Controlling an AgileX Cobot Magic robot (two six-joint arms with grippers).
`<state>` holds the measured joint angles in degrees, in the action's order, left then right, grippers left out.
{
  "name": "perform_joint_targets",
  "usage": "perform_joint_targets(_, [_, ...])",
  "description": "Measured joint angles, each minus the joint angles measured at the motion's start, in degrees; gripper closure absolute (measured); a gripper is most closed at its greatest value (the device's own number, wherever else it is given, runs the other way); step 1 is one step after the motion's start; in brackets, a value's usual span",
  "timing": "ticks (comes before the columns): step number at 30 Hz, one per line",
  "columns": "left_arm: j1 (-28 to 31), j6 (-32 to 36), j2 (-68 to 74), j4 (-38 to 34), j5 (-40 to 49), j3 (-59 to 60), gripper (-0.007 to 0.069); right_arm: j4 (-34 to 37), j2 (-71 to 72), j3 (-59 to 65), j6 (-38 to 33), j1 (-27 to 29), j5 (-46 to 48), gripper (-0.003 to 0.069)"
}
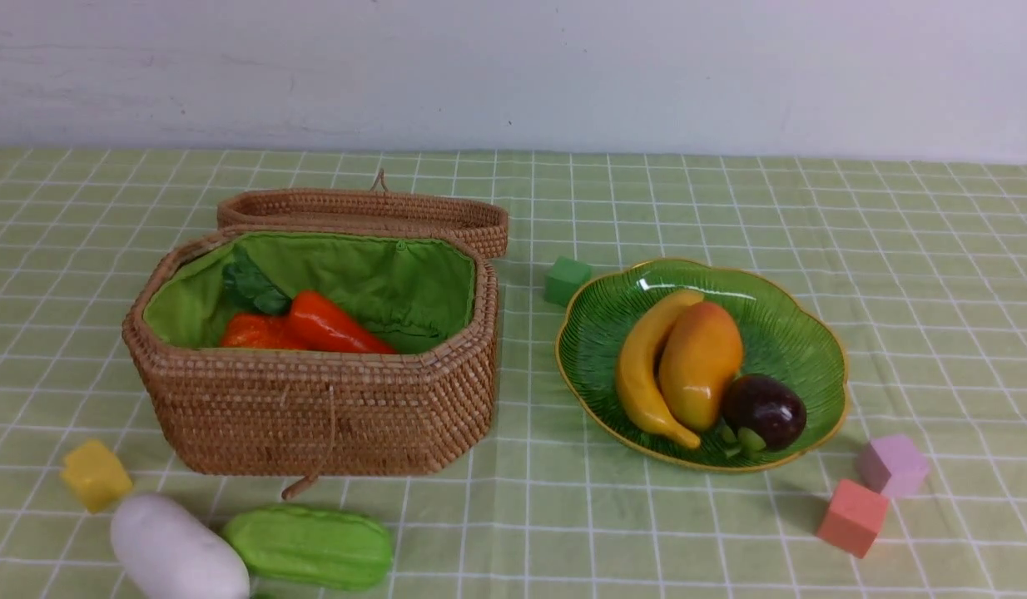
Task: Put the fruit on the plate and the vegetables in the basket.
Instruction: Take a daikon with your left arm and place it on the basket on the left.
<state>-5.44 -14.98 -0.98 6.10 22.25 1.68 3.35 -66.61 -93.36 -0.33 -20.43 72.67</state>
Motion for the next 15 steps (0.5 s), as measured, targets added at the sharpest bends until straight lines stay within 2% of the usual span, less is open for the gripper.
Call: perform_joint_targets(15, [0.0,0.0,0.0,0.0,0.0,0.0,0.0386,-1.4,3.9,1.5,0.3,0.0,0.0,0.0673])
